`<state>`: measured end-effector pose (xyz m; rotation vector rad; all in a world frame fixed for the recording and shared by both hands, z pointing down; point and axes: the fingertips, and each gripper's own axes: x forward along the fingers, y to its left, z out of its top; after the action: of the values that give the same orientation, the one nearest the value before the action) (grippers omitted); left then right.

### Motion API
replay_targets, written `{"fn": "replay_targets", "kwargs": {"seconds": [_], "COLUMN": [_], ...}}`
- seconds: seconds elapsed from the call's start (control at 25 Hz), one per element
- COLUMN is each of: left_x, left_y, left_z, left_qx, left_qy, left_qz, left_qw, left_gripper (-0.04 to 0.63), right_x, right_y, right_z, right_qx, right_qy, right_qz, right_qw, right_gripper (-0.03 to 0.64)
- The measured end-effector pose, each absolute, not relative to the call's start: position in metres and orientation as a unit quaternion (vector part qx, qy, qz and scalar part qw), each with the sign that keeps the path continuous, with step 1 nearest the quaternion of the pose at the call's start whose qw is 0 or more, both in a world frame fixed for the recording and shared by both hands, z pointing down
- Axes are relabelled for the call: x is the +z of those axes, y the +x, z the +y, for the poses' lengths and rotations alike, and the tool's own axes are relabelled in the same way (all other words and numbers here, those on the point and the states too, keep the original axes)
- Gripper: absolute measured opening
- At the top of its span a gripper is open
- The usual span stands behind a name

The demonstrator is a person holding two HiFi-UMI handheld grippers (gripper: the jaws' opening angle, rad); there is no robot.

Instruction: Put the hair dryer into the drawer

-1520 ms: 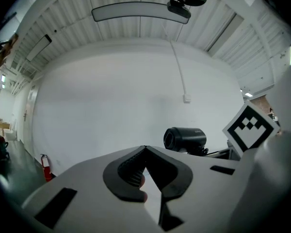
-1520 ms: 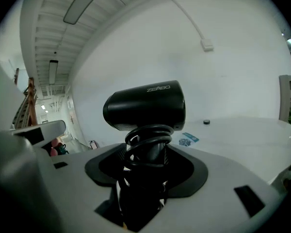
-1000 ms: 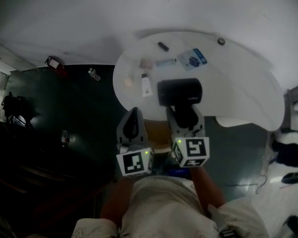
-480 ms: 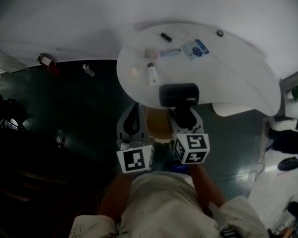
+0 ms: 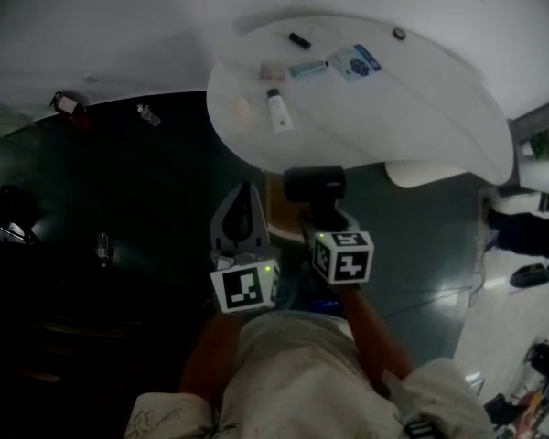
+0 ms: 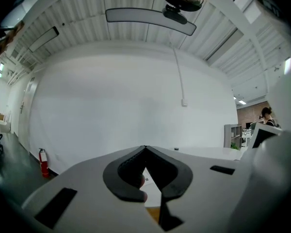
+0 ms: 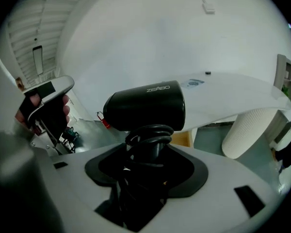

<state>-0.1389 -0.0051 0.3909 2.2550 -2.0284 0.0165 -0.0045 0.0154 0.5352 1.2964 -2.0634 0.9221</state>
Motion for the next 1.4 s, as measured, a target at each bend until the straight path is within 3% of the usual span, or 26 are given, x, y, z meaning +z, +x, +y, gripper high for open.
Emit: {"fn": "replay_targets", "kwargs": {"seconds": [0.68,1.4], "left_x": [0.424,0.442], "left_y": [-0.132,-0.139], "left_z": [0.007,0.017], "left_qx": [0.026,0.036], "left_qy": [0.754,0.741], "left_qz": [-0.653,-0.664], "left_qw": [0.069,0.091], "left_gripper": [0.000,0.000], "right_x": [0.614,0.669], "right_y": [0.006,0.004], "right_z": [0.047,0.011], "right_qx": [0.413,0.436], "right_qy": [0.464,0.456], "right_qz": [-0.694,-0.669], "right_qw": [0.364,0.392], "right_gripper": [0.250,0.250]}}
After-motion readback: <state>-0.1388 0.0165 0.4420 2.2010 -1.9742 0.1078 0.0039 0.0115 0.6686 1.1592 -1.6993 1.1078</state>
